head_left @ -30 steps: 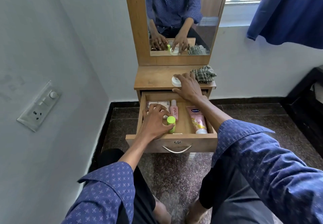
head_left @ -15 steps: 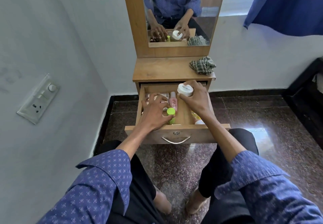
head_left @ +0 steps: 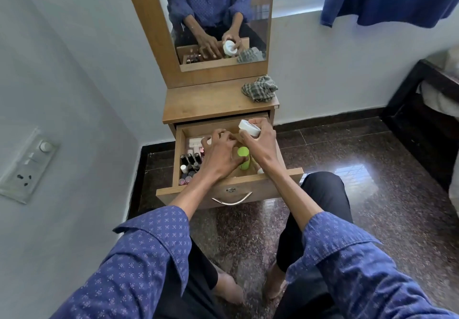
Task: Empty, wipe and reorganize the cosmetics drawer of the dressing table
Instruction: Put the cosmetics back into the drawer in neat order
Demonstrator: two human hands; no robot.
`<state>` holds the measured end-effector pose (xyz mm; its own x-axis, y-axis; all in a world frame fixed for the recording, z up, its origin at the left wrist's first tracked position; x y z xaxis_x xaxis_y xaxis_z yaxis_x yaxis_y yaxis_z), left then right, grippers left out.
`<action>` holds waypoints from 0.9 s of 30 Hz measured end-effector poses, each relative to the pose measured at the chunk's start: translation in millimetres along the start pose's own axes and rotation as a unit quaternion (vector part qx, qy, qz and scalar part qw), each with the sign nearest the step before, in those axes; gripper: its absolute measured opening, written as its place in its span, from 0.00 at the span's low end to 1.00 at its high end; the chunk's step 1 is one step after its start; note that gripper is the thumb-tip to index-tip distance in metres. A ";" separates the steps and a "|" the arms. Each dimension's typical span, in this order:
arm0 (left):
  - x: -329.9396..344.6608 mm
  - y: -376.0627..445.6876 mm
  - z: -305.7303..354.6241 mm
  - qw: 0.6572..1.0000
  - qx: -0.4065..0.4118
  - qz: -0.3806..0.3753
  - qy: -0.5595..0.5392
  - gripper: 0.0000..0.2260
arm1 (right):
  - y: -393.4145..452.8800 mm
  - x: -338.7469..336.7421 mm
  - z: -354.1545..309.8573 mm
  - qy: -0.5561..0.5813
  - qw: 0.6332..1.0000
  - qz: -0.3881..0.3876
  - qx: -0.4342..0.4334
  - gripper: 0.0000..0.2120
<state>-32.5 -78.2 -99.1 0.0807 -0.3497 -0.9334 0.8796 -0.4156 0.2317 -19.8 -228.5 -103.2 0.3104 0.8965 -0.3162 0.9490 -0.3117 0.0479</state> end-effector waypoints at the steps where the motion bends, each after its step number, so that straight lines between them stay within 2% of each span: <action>1: -0.3 -0.1 0.6 1.000 0.000 0.004 -0.001 0.22 | 0.5 0.6 -0.3 0.003 1.000 -0.004 0.005 0.17; 5: -0.4 -1.5 -5.6 0.999 -0.016 -0.020 -0.028 0.26 | 1.4 1.3 -2.4 0.016 0.999 -0.022 0.021 0.18; 8: -7.4 -6.8 -15.6 0.996 -0.028 -0.043 -0.071 0.30 | -1.8 1.4 -5.0 0.016 0.999 -0.034 0.002 0.19; 11: -24.6 -16.2 -31.5 0.995 -0.038 0.003 -0.090 0.22 | -8.1 2.2 -7.3 -0.025 0.997 -0.050 -0.046 0.20; 13: -33.8 -25.6 -47.0 0.993 -0.082 0.042 -0.078 0.18 | -13.2 3.4 -11.2 -0.094 0.987 -0.069 -0.111 0.22; 15: -36.1 -38.6 -59.8 0.986 -0.136 0.058 -0.079 0.17 | -18.0 7.6 -15.2 -0.176 0.959 -0.110 -0.193 0.24; 18: -29.5 -56.7 -70.3 0.980 -0.171 0.068 -0.079 0.18 | -25.3 15.7 -18.2 -0.276 0.902 -0.193 -0.269 0.26; 21: -26.4 -60.2 -70.5 0.980 -0.174 0.072 -0.071 0.18 | -28.8 27.5 -18.0 -0.369 0.856 -0.248 -0.263 0.28; 24: -26.5 -57.0 -66.6 0.983 -0.168 0.039 -0.060 0.18 | -24.6 41.5 -24.7 -0.444 0.820 -0.265 -0.246 0.29; 27: -27.0 -57.3 -67.0 0.983 -0.175 0.024 -0.057 0.18 | -20.6 53.8 -34.4 -0.529 0.763 -0.281 -0.244 0.26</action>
<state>-53.7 11.3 -105.6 0.0911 -0.4621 -0.8821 0.9850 -0.0886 0.1481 -20.7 -163.0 -88.6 -0.1264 0.0092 -0.9919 0.9039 0.4131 -0.1114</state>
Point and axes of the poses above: each hand's wrist, its own y-axis towards the middle knuckle, its own x-axis out of the palm, z = x × y, the point moved 1 cm from there along y, towards the middle knuckle, and after that the axes turned 7 degrees about x, right-handed, at the moved point
